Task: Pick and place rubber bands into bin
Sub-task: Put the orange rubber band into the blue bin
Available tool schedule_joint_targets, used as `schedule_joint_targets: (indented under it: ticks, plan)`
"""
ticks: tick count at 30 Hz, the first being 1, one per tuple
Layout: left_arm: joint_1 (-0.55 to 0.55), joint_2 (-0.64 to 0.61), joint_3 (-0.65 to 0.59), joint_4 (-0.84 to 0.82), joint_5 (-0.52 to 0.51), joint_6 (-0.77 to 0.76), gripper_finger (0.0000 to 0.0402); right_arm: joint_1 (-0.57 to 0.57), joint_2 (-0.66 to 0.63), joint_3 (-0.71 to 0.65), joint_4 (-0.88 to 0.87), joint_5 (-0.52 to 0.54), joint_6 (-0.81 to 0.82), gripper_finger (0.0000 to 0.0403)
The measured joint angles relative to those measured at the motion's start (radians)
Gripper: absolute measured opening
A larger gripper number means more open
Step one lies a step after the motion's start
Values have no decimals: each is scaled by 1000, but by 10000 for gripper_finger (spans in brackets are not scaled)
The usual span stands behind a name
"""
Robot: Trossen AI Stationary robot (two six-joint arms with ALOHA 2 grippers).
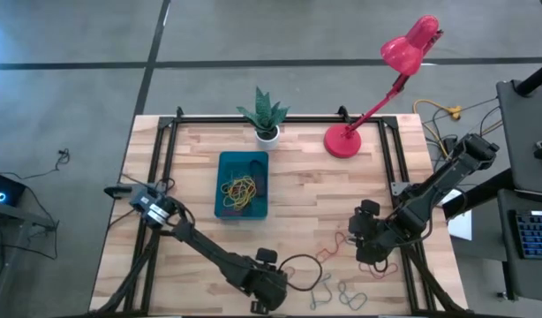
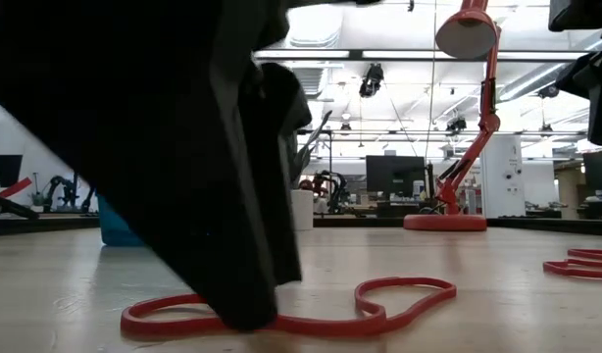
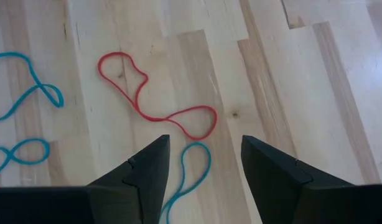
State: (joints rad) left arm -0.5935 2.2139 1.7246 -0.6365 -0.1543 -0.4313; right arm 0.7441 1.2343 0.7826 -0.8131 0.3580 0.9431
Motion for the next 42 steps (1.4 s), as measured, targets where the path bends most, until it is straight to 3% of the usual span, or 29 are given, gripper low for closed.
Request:
schedule_joint_targets:
  ticks: [7,18,26,32,37,42]
  plan:
    - [0,-2,-41,15,-2,-8,132,0,0,0,0,0,-4,185]
    - [1,-2,-45,38,31,-8,8,0,0,0,-2,0,-11,185]
    - [11,-5,-30,13,101,-63,0,0,-1,0,-2,1,-11,185]
    - [20,-64,46,-96,86,-112,0,0,-1,0,-2,3,-11,185]
    - [36,-139,141,-304,-58,-114,0,-1,-1,0,-1,11,-8,185]
    - [95,-235,227,-607,-276,-140,0,-1,-1,0,2,12,-8,185]
